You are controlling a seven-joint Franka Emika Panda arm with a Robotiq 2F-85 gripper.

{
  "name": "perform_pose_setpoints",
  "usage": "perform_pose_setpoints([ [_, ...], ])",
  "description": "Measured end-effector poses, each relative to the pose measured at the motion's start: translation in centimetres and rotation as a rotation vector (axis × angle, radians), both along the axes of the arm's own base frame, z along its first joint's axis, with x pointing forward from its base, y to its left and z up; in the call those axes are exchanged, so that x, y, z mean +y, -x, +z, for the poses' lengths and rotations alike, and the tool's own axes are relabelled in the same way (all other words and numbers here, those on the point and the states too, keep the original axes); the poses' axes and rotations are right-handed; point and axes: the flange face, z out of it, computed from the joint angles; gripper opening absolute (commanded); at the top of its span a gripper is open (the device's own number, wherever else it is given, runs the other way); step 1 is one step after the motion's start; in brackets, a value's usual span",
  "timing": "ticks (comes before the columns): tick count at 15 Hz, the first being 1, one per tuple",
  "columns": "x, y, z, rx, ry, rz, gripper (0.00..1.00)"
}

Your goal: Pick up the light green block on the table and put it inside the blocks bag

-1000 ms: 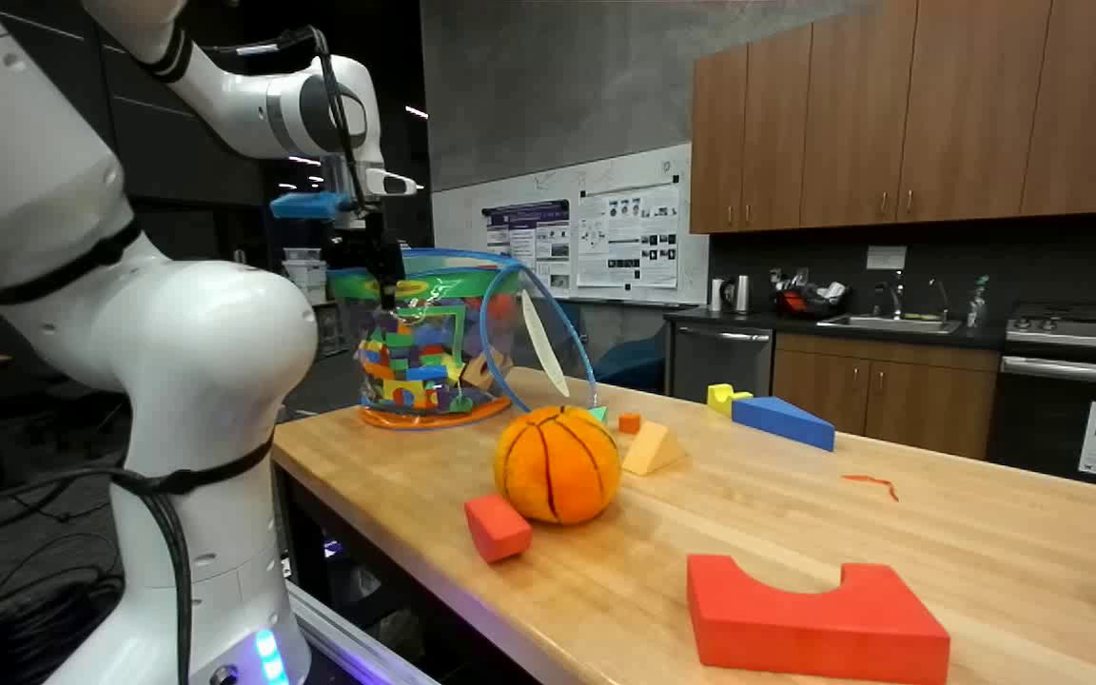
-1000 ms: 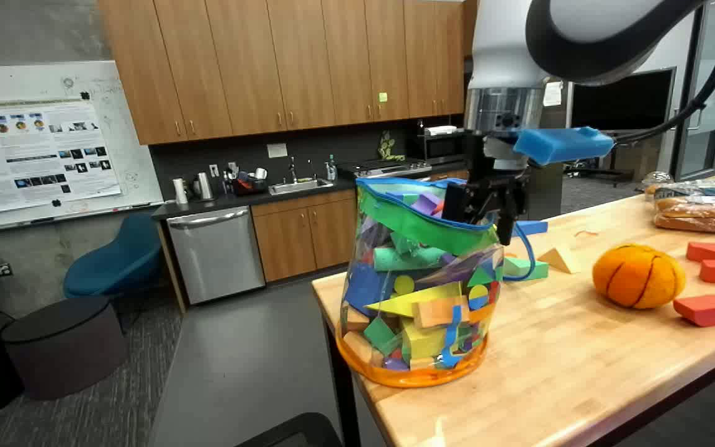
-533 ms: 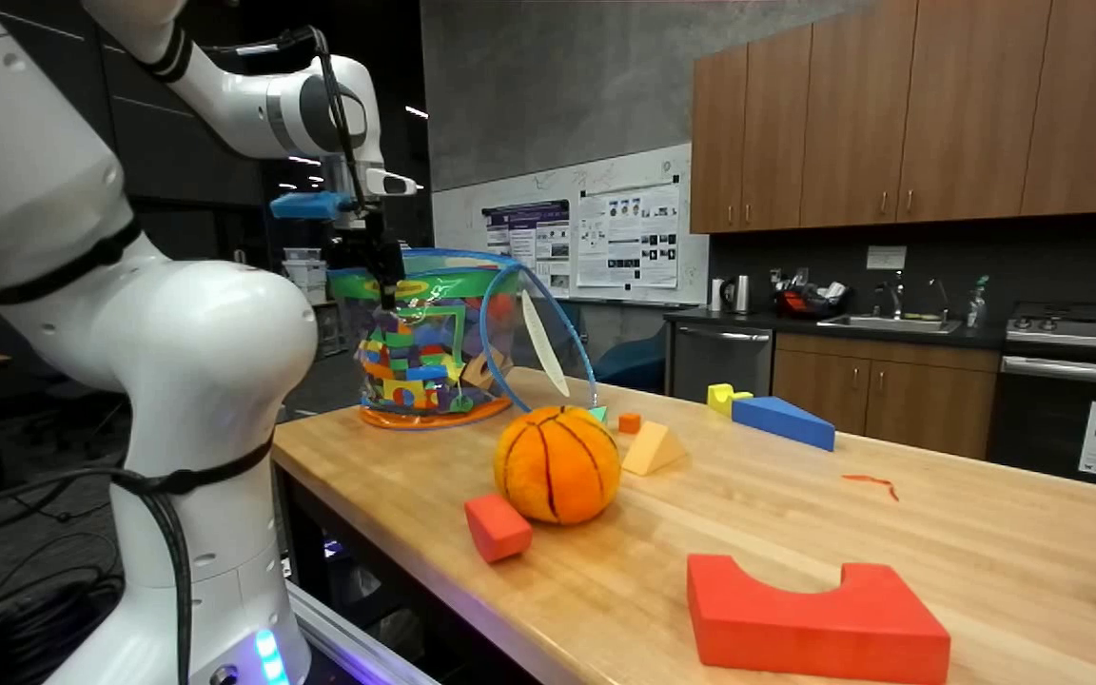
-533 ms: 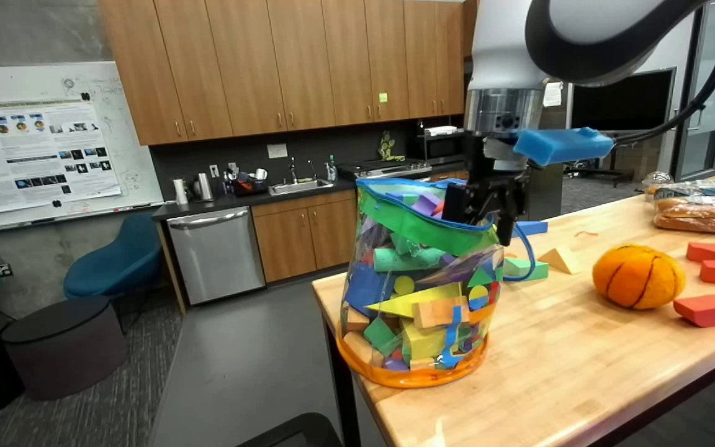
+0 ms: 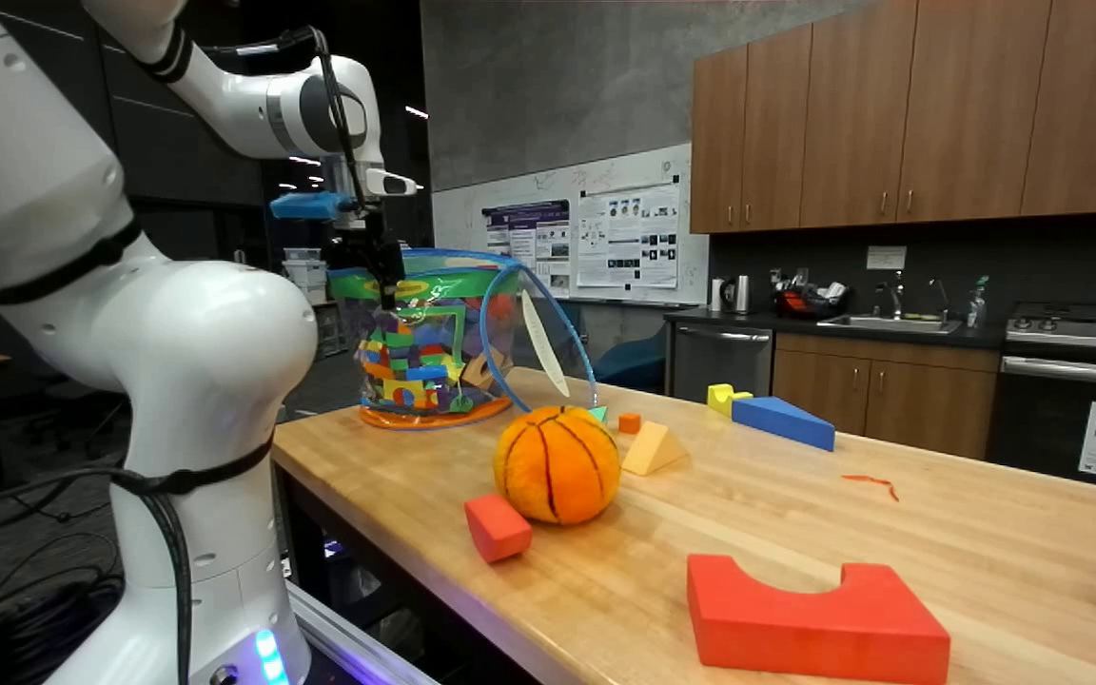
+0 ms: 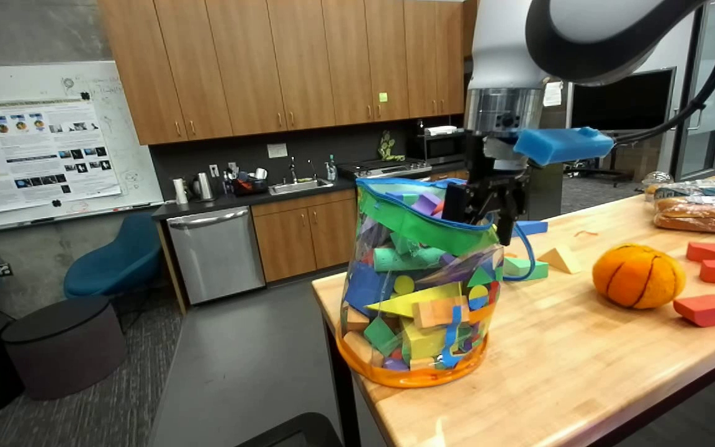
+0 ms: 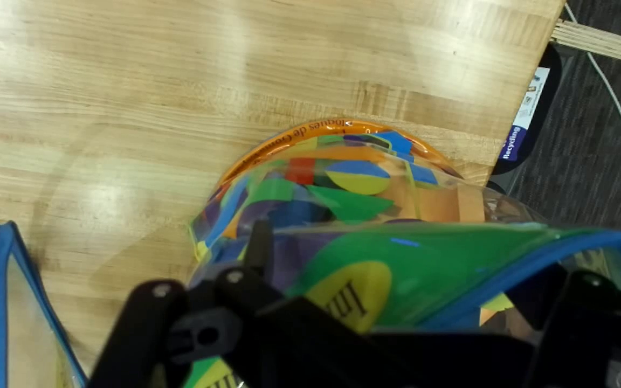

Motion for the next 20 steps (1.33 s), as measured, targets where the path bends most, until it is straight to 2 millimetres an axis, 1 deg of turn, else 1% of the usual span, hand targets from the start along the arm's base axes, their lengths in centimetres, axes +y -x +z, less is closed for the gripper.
perform_pose_setpoints([
  [5, 0.1, 0.0, 0.1, -0.003, 0.0, 0.002, 1.0],
  [7, 0.2, -0.1, 0.8, -0.016, -0.006, 0.004, 1.0],
  [9, 0.3, -0.1, 2.4, -0.049, -0.019, 0.002, 1.0],
  [11, -0.1, 0.0, 4.7, -0.099, -0.039, -0.009, 1.0],
  [13, -0.9, 0.2, 7.1, -0.154, -0.057, -0.033, 1.0],
  [16, -2.6, 0.3, 10.0, -0.225, -0.084, -0.094, 1.0],
  [20, -6.0, -0.9, 13.0, -0.304, -0.139, -0.213, 1.0],
])
